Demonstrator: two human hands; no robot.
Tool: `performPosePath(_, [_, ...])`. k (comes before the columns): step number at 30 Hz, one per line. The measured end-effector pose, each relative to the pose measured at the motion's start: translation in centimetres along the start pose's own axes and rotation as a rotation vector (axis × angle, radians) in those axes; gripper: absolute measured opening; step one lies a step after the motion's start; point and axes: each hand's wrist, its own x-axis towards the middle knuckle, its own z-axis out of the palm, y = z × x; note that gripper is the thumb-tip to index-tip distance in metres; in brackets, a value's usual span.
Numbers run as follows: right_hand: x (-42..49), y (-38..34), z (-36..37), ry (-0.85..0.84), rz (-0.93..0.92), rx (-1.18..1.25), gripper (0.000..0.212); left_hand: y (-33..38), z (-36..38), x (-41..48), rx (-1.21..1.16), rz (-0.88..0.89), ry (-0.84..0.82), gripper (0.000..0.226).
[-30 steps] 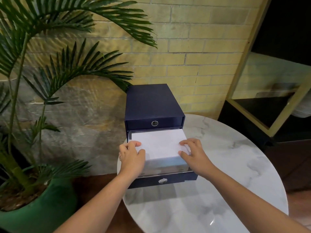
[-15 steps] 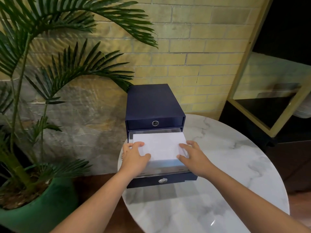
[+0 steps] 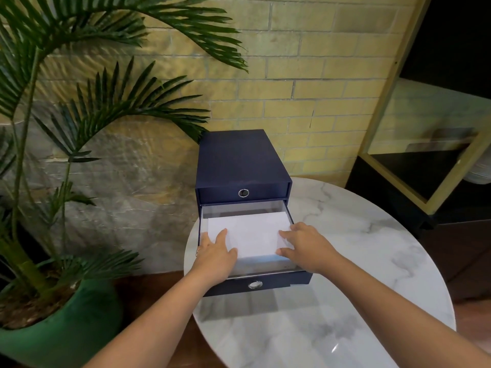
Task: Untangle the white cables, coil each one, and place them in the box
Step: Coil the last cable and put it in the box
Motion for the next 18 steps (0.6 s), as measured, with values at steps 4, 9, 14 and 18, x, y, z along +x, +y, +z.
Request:
performPosePath(4, [0.2, -0.1, 0.0, -0.027, 0.003, -0.088, 0.055, 0.0, 0.1, 0.1, 0.021, -0.005, -0.020, 0.059])
performPosePath(9, [0.3, 0.0, 0.5, -0.047, 0.014, -0.156, 0.054, 0.1, 0.3, -0.1, 0.042, -0.009, -0.009, 0.059])
performPosePath(14, [0.2, 0.1, 1.1, -0.027, 0.014, -0.164, 0.055, 0.2, 0.3, -0.1, 0.044, -0.013, -0.032, 0.060])
performPosePath(18, [0.0, 0.0, 1.3, -0.015, 0.023, -0.148, 0.056, 0.2, 0.5, -0.2, 0.063, -0.014, -0.028, 0.059])
